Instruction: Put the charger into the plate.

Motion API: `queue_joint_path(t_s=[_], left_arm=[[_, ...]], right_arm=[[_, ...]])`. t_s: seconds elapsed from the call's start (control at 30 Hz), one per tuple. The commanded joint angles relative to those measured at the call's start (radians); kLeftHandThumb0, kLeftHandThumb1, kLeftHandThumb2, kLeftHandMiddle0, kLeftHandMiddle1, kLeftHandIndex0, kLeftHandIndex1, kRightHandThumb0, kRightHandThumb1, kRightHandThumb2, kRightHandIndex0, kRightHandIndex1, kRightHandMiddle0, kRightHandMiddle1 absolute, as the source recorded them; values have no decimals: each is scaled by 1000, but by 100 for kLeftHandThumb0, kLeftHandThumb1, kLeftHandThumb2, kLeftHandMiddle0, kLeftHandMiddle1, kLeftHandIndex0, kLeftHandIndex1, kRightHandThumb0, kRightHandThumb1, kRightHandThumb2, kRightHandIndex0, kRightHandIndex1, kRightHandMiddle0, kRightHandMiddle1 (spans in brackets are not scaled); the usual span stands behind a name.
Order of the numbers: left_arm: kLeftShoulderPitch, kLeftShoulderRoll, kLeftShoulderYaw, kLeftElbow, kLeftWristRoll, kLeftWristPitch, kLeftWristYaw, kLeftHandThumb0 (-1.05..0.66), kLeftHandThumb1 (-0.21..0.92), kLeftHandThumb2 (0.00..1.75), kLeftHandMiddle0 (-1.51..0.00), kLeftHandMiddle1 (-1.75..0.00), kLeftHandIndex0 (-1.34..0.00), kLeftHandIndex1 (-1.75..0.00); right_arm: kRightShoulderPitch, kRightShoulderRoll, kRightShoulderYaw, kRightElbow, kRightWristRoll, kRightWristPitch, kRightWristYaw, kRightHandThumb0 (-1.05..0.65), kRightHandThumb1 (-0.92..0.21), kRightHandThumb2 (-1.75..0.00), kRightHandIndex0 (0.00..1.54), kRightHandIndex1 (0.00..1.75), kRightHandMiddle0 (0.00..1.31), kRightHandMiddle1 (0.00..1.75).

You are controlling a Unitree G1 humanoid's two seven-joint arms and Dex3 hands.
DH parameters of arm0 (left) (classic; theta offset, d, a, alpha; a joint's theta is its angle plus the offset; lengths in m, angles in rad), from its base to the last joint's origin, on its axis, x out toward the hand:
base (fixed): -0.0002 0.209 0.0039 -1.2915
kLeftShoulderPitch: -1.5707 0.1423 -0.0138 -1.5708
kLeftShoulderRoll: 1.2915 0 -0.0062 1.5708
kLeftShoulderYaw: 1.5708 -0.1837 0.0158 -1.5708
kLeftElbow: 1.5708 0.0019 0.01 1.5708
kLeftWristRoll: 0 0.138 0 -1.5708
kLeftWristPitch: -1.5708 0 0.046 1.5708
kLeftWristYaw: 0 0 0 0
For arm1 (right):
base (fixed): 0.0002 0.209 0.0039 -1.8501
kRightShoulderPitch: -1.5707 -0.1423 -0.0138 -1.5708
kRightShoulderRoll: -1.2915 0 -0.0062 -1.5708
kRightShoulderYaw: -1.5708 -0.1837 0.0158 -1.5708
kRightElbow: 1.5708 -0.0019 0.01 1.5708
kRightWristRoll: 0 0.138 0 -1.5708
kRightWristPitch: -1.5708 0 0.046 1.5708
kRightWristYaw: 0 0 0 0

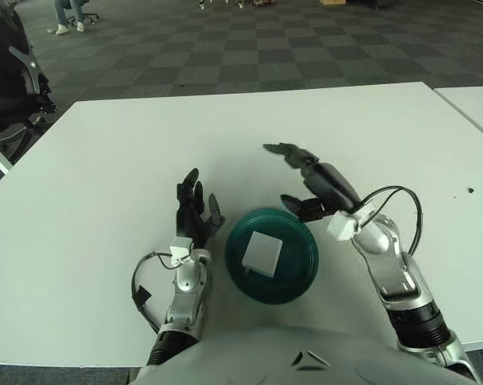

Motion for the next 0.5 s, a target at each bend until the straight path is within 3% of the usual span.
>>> queue_joint_path(t_s=[0.0, 0.17, 0.33, 0.47], left_arm=[[97, -47, 25, 154, -52, -15, -61, -84, 92, 90, -43, -12, 0, -94], [104, -33, 34, 152, -74, -33, -126, -87, 92, 90, -42, -12, 0, -98], [110, -21, 47, 152, -80, -34, -165, -88, 92, 90, -40, -10, 0, -97], [118, -11, 54, 145, -73, -34, -185, -88, 92, 90, -37, -8, 0, -95]], right_arm=[[-2, 53, -83, 41, 180, 89, 11, -89, -92, -90, 30, 7, 0, 55], [28, 51, -183, 105, 349, 116, 32, -82, -92, -87, 36, 8, 0, 71], [58, 57, -197, 85, 412, 160, 27, -78, -92, -86, 38, 7, 0, 80], [104, 54, -203, 100, 426, 139, 22, -76, -92, -84, 39, 7, 0, 83]])
